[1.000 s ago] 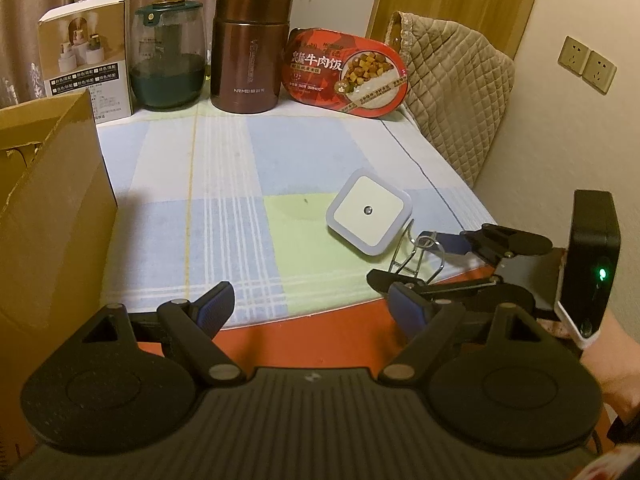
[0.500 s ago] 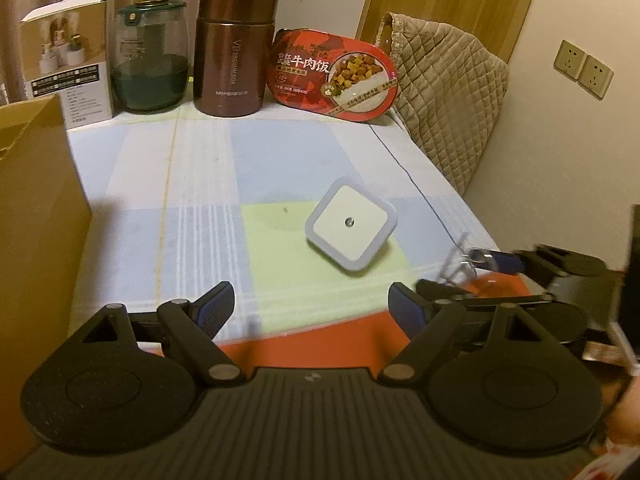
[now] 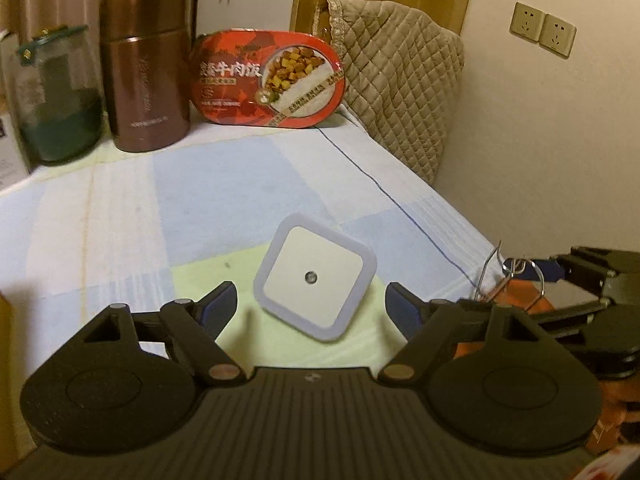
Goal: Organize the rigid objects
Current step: 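Grasp the white square night light with the left tool while the right tool lifts the wire stand, then carry the night light and wire stand with both tools over the cardboard box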
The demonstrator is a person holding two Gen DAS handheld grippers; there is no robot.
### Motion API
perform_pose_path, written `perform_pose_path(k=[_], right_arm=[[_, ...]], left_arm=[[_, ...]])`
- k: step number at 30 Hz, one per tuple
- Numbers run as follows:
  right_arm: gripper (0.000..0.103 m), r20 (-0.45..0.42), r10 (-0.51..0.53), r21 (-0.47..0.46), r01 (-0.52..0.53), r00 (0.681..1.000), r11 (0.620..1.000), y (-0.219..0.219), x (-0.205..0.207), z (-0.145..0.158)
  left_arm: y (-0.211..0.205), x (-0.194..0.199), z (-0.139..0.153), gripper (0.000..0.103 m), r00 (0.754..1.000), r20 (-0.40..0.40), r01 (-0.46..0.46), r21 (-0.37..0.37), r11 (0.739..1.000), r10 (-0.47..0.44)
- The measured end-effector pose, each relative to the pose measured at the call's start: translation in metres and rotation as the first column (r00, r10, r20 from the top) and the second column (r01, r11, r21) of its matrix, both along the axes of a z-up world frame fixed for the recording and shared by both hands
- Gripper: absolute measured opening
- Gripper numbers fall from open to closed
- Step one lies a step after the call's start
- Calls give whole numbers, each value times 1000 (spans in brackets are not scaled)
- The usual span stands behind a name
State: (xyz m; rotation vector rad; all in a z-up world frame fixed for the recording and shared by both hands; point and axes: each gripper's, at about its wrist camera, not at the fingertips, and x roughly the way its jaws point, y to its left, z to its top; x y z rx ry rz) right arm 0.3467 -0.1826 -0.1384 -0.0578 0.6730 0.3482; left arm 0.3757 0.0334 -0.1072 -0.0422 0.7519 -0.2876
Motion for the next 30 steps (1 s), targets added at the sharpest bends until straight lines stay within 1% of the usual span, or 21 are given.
perform_pose_path(k=[2, 8, 9, 12, 16, 19, 21, 23, 26, 30], right_arm=[[68, -3, 1, -6, -1, 1000, 1000, 1, 1, -2], [68, -7, 0, 3, 0, 1000, 1000, 2, 2, -2], [68, -7, 2, 4, -2, 1000, 1000, 3, 2, -2], [68, -10, 8, 3, -8, 1000, 1000, 4, 3, -4], [68, -17, 8, 5, -8, 1000, 1000, 4, 5, -5], [68, -19, 6, 9, -6, 1000, 1000, 4, 5, -5], [68, -25, 5, 17, -5, 1000, 1000, 3, 5, -6], [68, -27, 10, 19, -9, 1000, 1000, 3, 4, -5], [68, -32, 17, 22, -16, 999, 1000, 3, 2, -5], [68, -35, 34, 27, -33, 999, 999, 7, -2, -3]], left_arm=[[-2, 5, -5, 73, 1000, -3, 18, 8, 1000, -18], [-12, 14, -16, 72, 994, 32, 99, 81, 992, -102], [-13, 17, -17, 69, 993, 26, 113, 88, 990, -116], [-14, 23, -20, 69, 990, 16, 139, 87, 986, -141], [-12, 23, -20, 67, 992, 3, 128, 70, 989, -128], [-12, 14, -21, 65, 995, -24, 100, 60, 993, -99], [-13, 4, -23, 64, 996, -34, 86, 54, 995, -84], [-16, -10, -24, 63, 997, -38, 64, 77, 995, -61], [-15, -33, -24, 62, 999, -47, 31, 86, 996, -27], [-15, -61, -24, 62, 999, -51, 19, 85, 996, -15]])
